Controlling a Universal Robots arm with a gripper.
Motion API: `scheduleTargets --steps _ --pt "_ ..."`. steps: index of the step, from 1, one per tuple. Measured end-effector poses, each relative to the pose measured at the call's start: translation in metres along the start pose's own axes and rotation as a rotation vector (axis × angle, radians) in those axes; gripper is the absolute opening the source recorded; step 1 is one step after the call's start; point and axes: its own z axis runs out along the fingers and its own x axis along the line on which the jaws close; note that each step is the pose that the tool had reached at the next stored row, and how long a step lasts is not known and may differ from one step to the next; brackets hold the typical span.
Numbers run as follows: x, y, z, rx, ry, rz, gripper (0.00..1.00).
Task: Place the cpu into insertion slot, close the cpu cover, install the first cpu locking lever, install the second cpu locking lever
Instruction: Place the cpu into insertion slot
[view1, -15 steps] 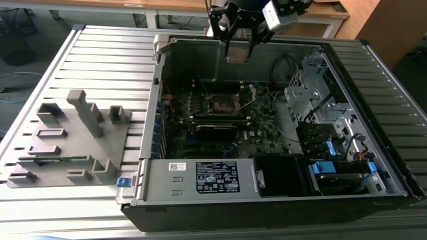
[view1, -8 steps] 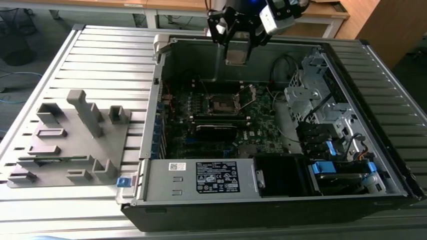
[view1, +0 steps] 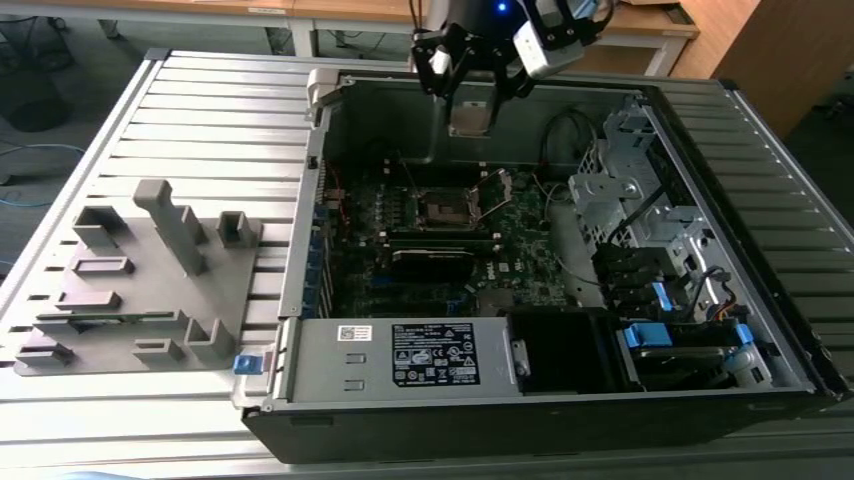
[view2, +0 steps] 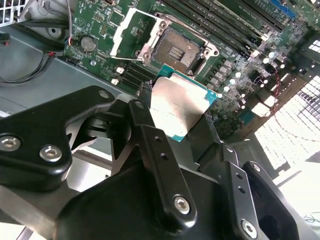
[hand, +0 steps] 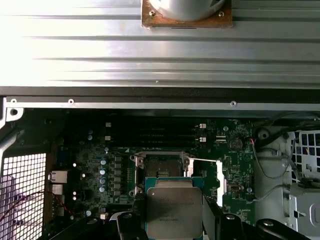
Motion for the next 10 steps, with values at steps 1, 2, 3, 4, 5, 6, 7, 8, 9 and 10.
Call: scheduleTargets --steps 1,2,3,4,5,6,7,8,9,10 --pt "0.0004 -0.0001 0.0009 0.0 -0.0005 -0.001 0.54" --pt "0.0008 -0.0002 0.0018 0.0 -0.0011 -0.002 0.54" --pt "0.0013 -0.0003 0.0025 0.0 -0.0016 -0.003 0.54" --pt "0.0018 -0.0004 0.0033 0.0 -0.0021 -0.003 0.54" --pt "0.0022 -0.0005 0.0041 0.0 -0.0025 -0.004 0.54" --pt "0.0024 -0.0006 0.0048 0.0 -0.0027 -0.005 0.54" --pt "0.0025 -0.0006 0.0051 0.0001 -0.0026 -0.005 0.54" --pt "0.0025 -0.0006 0.0051 0.0002 -0.0026 -0.005 0.54" --pt "0.0025 -0.0006 0.0051 0.0003 -0.0026 -0.005 0.54" --pt "0.0025 -0.0006 0.0052 0.0001 -0.0027 -0.005 0.54"
